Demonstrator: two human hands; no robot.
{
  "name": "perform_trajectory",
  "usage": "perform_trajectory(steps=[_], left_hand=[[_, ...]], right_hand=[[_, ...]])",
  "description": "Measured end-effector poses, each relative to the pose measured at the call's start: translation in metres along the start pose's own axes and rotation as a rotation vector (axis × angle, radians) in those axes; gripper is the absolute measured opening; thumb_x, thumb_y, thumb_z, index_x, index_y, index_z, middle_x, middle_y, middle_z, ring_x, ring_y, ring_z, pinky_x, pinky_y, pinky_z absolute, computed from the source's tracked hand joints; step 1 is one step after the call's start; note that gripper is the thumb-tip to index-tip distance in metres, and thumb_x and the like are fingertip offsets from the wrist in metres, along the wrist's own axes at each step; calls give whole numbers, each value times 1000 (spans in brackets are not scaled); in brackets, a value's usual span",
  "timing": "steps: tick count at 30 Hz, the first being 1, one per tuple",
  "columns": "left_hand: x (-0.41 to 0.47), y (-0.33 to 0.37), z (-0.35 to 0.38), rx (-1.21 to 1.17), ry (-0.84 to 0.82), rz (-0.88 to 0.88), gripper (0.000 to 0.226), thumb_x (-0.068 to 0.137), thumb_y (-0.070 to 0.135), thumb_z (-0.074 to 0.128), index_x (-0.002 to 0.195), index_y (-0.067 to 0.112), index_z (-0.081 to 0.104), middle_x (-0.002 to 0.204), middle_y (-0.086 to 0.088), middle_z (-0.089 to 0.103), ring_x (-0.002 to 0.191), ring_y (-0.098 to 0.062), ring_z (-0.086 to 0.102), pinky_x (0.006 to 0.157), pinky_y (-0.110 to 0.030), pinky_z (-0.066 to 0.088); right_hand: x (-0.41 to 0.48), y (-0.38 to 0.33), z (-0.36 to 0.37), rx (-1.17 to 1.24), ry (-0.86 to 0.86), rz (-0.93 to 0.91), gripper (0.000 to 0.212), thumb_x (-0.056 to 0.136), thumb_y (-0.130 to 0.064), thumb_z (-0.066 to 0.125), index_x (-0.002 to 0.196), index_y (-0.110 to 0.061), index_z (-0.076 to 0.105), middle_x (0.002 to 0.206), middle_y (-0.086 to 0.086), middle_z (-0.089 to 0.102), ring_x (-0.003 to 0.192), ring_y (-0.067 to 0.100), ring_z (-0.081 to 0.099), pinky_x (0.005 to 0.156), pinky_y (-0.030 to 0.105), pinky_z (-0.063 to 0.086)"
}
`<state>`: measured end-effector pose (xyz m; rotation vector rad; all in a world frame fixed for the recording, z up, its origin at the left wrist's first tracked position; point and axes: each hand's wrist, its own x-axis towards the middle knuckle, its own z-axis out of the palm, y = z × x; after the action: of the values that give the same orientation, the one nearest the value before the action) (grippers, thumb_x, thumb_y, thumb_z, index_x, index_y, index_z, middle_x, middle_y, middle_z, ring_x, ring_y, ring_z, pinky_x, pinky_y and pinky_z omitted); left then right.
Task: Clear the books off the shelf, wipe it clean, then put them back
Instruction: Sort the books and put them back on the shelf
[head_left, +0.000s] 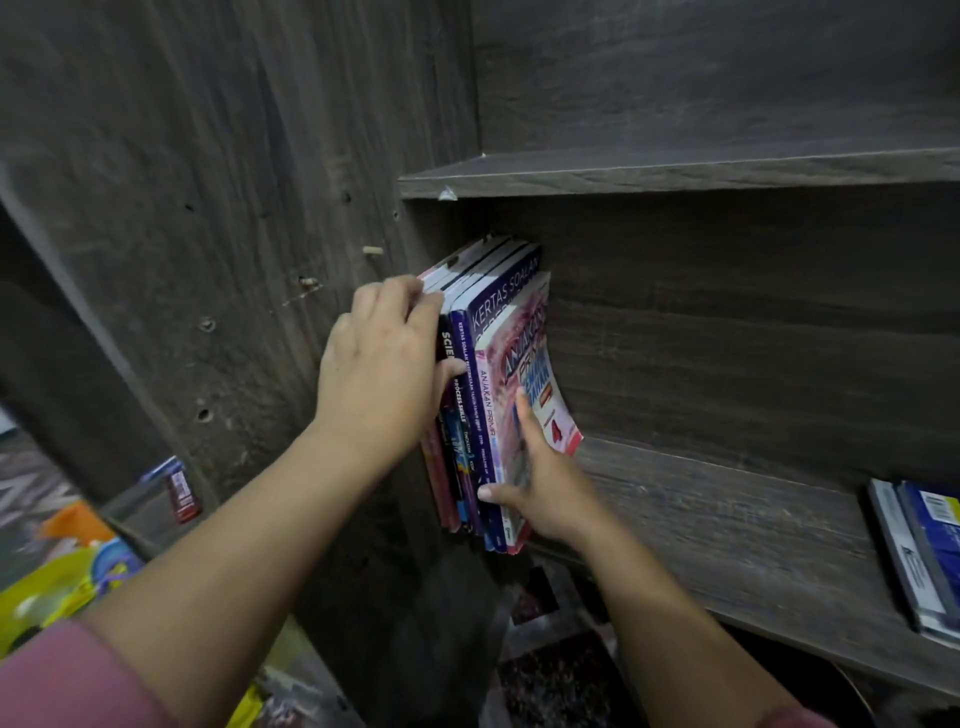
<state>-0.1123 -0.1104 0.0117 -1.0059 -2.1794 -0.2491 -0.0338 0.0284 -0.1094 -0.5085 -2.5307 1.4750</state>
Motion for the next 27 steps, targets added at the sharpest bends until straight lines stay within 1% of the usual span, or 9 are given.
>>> perform_trajectory(steps=[5,7,9,13,16,18,21,24,27], left_hand=[[0,0,6,10,37,-22,70,70,41,78,128,7,58,124,-9,58,114,-32,49,87,-46,43],[2,3,5,12,49,-52,66,69,43,78,123,8,62,120,-8,60,111,-32,51,85,-45,43],[4,7,2,15,34,-90,64,70,43,77,122,9,62,120,-7,60,111,-31,50,86,-43,42],[-6,14,-2,17,-61,-104,83,69,32,83,138,7,46,135,-9,48,125,-28,42,99,-41,40],[-25,13,1,21,-90,-101,90,70,13,83,145,2,34,148,-14,37,134,-29,39,106,-40,39],[-34,8,4,8,-89,-100,87,72,9,80,145,1,34,151,-14,33,135,-29,39,106,-38,38],[-37,4,2,-70,-97,-122,82,76,17,78,145,3,36,152,-10,32,134,-27,42,106,-40,40],[-31,9,-4,-131,-60,-148,78,80,26,73,146,7,35,151,-7,34,134,-25,42,103,-41,42],[-19,12,-8,-120,-105,-105,80,81,23,65,151,13,26,154,-8,30,142,-23,30,108,-43,37]], right_hand=[[-3,3,7,29,64,-70,114,84,-25,74,142,-58,-17,157,-8,25,138,16,34,109,35,33],[-3,4,3,22,29,-57,115,82,-24,77,140,-62,-15,158,-10,22,139,18,34,112,39,33],[-1,4,-7,11,-8,-46,118,78,-23,80,137,-68,-11,159,-9,19,136,21,41,109,47,39],[-4,-10,-30,-92,-45,-23,112,79,-21,78,143,-61,-5,155,-1,29,127,22,49,102,47,47],[-7,-25,-42,-124,12,-54,104,82,-26,76,144,-61,-1,156,-1,28,131,24,45,106,50,42],[-10,-35,-47,-113,56,-123,99,85,-28,73,145,-58,1,157,-4,27,136,22,40,109,49,39],[-13,-47,-47,-109,129,-239,91,89,-26,69,148,-54,6,158,-10,23,140,16,34,112,46,36],[-13,-53,-41,-136,189,-332,86,91,-21,65,149,-50,9,160,-16,12,146,9,17,118,42,23],[-10,-54,-36,-142,198,-365,85,92,-14,61,150,-49,9,160,-18,7,146,5,12,118,34,18]])
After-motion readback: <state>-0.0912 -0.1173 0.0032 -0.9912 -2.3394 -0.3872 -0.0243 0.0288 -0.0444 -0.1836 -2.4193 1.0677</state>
